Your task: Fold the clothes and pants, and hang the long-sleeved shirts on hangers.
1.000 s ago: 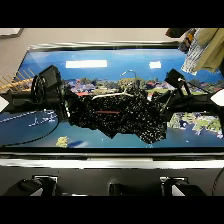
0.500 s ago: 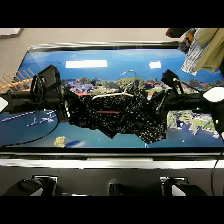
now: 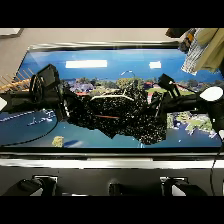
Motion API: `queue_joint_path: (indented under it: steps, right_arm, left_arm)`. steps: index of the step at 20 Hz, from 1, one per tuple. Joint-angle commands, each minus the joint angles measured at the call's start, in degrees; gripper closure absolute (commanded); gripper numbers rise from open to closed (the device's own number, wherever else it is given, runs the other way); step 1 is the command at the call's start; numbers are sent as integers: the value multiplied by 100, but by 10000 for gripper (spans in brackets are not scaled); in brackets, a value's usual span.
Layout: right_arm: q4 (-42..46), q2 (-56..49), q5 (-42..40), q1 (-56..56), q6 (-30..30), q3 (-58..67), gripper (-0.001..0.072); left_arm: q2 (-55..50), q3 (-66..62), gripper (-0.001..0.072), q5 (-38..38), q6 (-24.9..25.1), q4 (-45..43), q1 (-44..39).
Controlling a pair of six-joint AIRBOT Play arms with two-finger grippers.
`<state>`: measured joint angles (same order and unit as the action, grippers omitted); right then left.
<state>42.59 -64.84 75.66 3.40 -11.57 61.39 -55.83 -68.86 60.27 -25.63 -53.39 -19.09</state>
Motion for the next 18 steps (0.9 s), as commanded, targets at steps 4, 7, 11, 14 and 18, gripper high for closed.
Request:
queue_joint_path:
  steps: [4,7,11,14,18]
  right_arm:
    - [1091,1032,289,-2,-586,4,683]
    - [1810,1692,367,0,-1128,2,682]
    - [2583,2485,286,0,-2236,4,682]
    - [3357,3040,-61,0,-3652,7,681]
    - [4887,3814,-498,0,-6323,9,680]
  left_arm:
    - [-2,2,489,7,-533,4,4]
    - [-39,4,156,-310,-1759,-129,9]
    - [-52,4,22,-909,-3908,-855,9]
    - [-50,4,22,-1060,-4951,-1180,11]
    - [-48,4,26,-1016,-5954,-1161,7]
